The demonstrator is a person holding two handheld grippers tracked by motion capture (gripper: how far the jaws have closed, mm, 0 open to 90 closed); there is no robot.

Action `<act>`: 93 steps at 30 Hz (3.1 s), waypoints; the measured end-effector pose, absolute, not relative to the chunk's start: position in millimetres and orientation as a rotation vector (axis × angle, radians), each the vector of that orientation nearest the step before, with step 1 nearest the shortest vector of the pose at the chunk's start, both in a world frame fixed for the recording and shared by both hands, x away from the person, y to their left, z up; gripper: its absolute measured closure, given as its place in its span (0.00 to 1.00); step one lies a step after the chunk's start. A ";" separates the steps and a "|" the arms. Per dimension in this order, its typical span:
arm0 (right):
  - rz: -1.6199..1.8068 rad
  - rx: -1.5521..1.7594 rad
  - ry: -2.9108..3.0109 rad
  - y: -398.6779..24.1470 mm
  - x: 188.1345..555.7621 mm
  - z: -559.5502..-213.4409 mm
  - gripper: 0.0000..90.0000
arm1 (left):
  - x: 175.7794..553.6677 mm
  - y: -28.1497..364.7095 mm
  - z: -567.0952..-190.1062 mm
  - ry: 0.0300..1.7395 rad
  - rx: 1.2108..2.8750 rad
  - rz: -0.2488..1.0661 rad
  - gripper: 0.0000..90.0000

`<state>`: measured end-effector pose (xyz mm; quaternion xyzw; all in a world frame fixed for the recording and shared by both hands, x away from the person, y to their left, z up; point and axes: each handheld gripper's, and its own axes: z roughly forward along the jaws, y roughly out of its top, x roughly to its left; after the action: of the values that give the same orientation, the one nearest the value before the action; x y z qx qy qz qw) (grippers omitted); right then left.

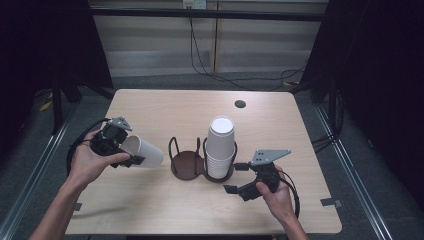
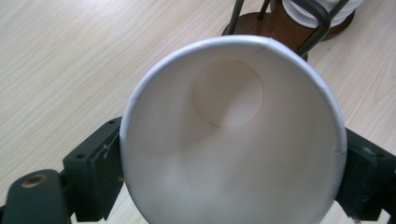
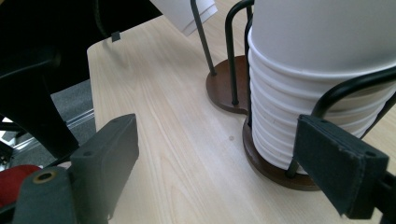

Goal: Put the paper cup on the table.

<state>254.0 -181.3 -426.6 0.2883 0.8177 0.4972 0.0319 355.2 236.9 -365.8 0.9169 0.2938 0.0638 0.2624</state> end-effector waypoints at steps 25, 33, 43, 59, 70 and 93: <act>1.519 0.907 2.525 -182.9 254.4 -429.0 0.16 | 390.2 195.6 -392.1 0.852 2.759 0.137 0.10; 1.509 0.913 2.531 -182.4 254.3 -430.4 0.16 | 392.8 187.0 -394.6 0.834 2.782 0.158 0.09; 1.503 0.912 2.525 -183.3 254.1 -429.9 0.16 | 394.8 171.3 -401.6 0.787 2.825 0.137 0.06; 1.485 0.923 2.541 -183.2 253.4 -432.5 0.16 | 389.5 184.5 -413.6 0.756 2.802 0.108 0.06; 1.472 0.924 2.548 -182.1 253.0 -433.7 0.16 | 383.2 198.9 -423.8 0.733 2.761 0.070 0.09; 1.452 0.928 2.551 -181.1 253.0 -434.4 0.16 | 367.9 234.1 -442.6 0.812 2.571 0.012 0.17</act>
<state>253.0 -181.1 -434.4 0.3014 0.8281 0.4715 0.0316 367.9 234.1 -442.6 0.9300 0.2938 0.0042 0.2210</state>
